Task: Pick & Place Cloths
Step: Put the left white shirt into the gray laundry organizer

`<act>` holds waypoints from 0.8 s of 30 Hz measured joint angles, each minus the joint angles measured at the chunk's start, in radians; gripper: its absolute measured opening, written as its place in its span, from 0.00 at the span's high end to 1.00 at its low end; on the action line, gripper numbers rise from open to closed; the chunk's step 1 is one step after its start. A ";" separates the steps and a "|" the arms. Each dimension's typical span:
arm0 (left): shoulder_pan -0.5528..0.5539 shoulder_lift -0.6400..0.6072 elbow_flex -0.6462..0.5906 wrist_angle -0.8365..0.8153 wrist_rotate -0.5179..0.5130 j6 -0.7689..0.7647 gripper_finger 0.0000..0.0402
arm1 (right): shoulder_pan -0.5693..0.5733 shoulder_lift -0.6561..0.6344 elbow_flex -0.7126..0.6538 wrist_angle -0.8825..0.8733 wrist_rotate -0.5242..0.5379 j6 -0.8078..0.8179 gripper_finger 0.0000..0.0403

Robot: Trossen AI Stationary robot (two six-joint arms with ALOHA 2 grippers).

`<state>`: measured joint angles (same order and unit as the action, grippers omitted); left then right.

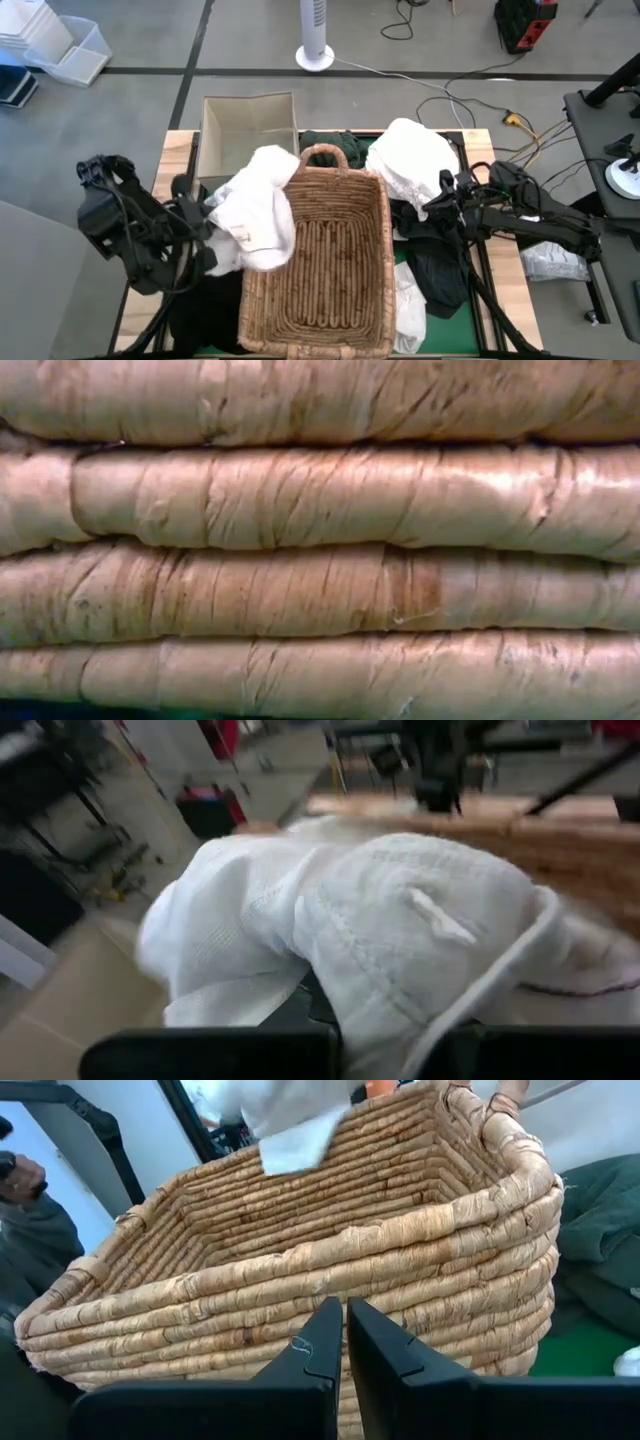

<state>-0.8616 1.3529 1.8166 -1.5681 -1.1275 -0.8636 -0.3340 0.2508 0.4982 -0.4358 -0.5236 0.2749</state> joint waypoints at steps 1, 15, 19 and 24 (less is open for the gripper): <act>0.000 0.000 0.012 0.001 -0.024 0.018 1.00 | 0.000 0.000 -0.003 0.000 0.000 0.000 0.97; 0.002 -0.001 0.223 -0.003 -0.322 0.291 1.00 | 0.000 0.000 -0.010 0.000 0.000 0.003 0.97; 0.002 -0.001 0.297 -0.003 -0.376 0.360 1.00 | 0.000 0.000 -0.010 0.000 0.000 0.003 0.97; 0.002 -0.001 0.379 -0.003 -0.433 0.431 1.00 | 0.000 0.000 -0.010 0.000 0.000 0.002 0.97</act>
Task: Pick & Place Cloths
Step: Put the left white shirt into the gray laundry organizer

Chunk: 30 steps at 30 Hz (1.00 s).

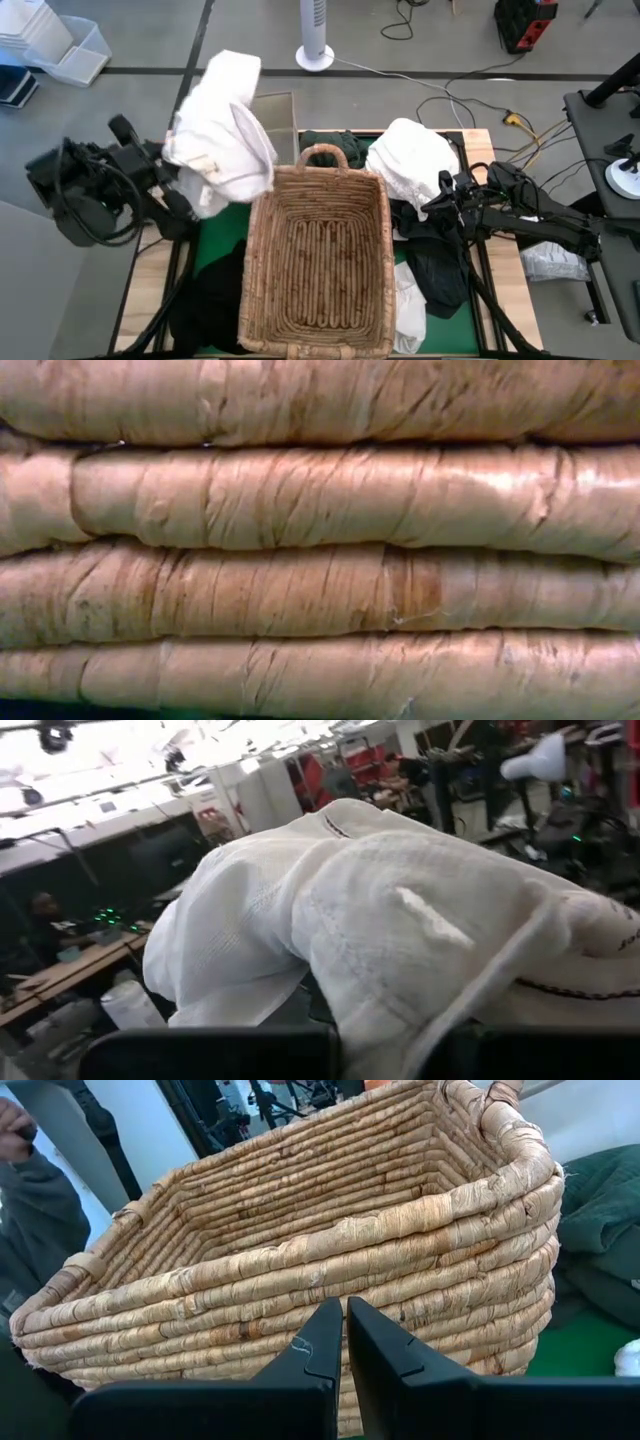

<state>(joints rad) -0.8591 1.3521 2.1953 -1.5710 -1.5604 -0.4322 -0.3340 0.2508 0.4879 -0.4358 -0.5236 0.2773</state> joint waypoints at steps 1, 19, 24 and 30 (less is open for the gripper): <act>0.001 0.000 0.014 0.000 -0.010 0.010 1.00 | 0.000 0.000 0.000 0.000 0.000 0.000 0.97; 0.277 -0.053 0.115 0.001 0.014 0.112 1.00 | 0.000 0.000 0.000 0.000 0.000 0.000 0.97; 0.347 -0.066 0.115 0.007 0.029 0.106 1.00 | 0.000 0.000 0.000 0.000 0.000 0.000 0.97; 0.442 -0.057 0.115 0.008 0.062 0.108 1.00 | 0.000 0.000 0.000 0.000 0.000 0.000 0.97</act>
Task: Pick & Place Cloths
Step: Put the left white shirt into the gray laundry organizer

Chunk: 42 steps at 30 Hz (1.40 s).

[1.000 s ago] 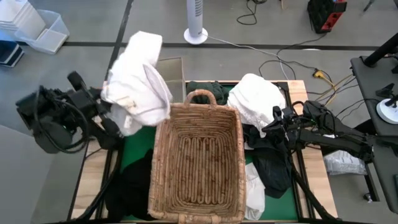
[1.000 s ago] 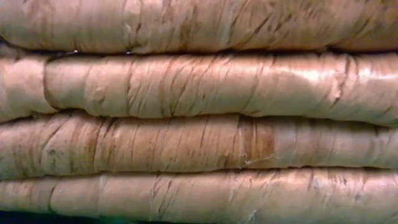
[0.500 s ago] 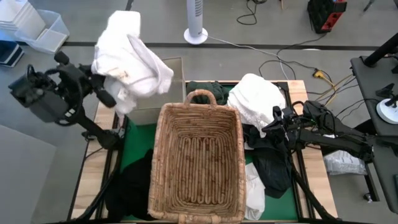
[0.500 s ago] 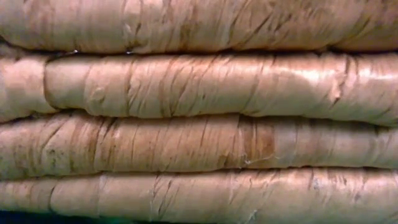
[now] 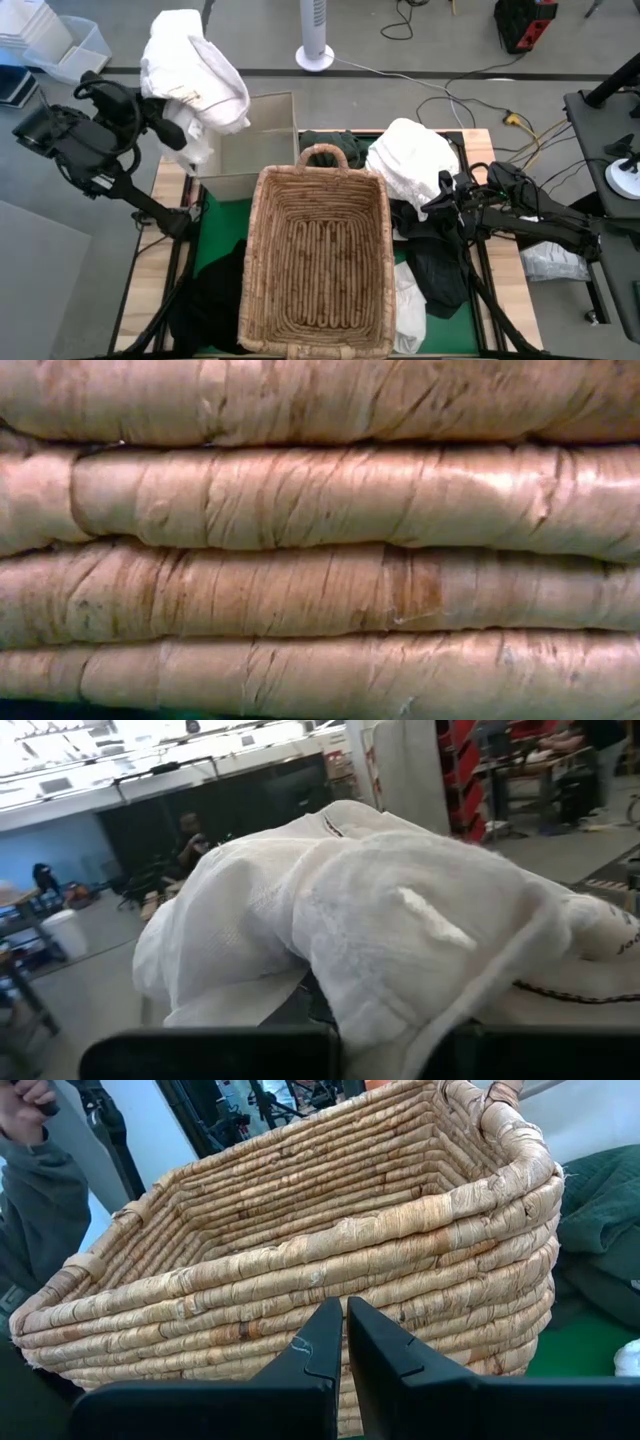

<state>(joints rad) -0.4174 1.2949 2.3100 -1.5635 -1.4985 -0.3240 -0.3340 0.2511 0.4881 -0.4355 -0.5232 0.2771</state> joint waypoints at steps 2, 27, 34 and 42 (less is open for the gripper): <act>0.035 0.007 0.000 0.000 0.000 0.002 1.00 | 0.000 0.000 0.000 0.000 0.000 0.000 0.97; 0.636 0.093 -0.001 0.113 0.692 0.323 1.00 | 0.000 0.000 0.001 0.000 0.000 0.000 0.97; 0.750 0.099 -0.001 0.108 0.861 0.371 1.00 | 0.000 0.000 0.002 0.000 0.000 0.000 0.97; 0.782 0.100 -0.002 0.087 0.921 0.396 1.00 | 0.000 0.000 0.002 -0.001 0.000 -0.013 0.97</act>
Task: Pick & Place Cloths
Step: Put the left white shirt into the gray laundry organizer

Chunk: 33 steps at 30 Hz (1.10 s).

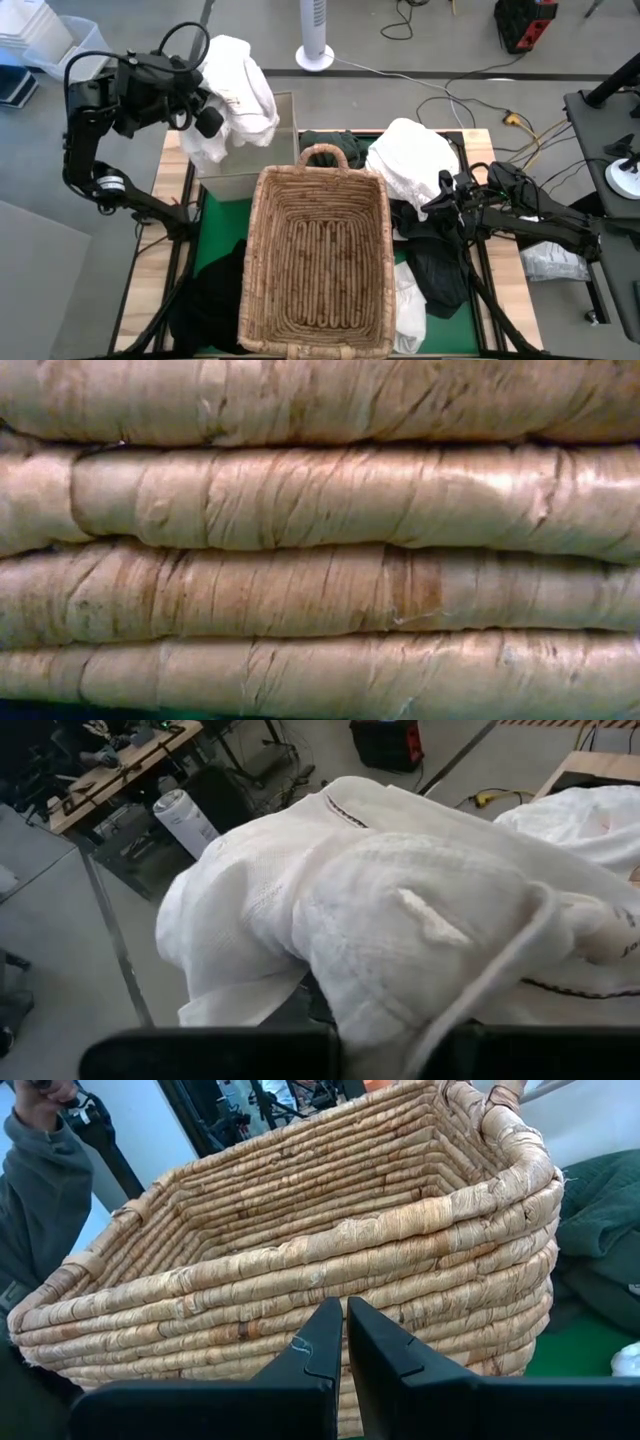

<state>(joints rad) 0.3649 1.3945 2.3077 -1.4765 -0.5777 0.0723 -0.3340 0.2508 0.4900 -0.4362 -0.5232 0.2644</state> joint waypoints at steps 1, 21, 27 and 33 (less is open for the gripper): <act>0.000 0.000 0.000 -0.001 0.002 0.000 1.00 | 0.000 0.000 0.000 0.000 0.000 -0.001 0.97; -0.001 -0.001 -0.118 -0.074 0.082 0.004 1.00 | 0.000 0.000 0.014 0.002 -0.087 -0.127 0.97; -0.002 0.002 -0.119 -0.058 -0.020 -0.005 1.00 | 0.000 0.000 0.030 0.005 -0.088 -0.038 0.97; 0.001 0.022 -0.126 -0.012 0.027 0.044 1.00 | 0.000 0.000 0.035 0.006 -0.088 -0.046 0.97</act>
<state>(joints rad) 0.3656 1.4166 2.1819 -1.4883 -0.5503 0.1161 -0.3336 0.2512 0.5255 -0.4300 -0.6109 0.2185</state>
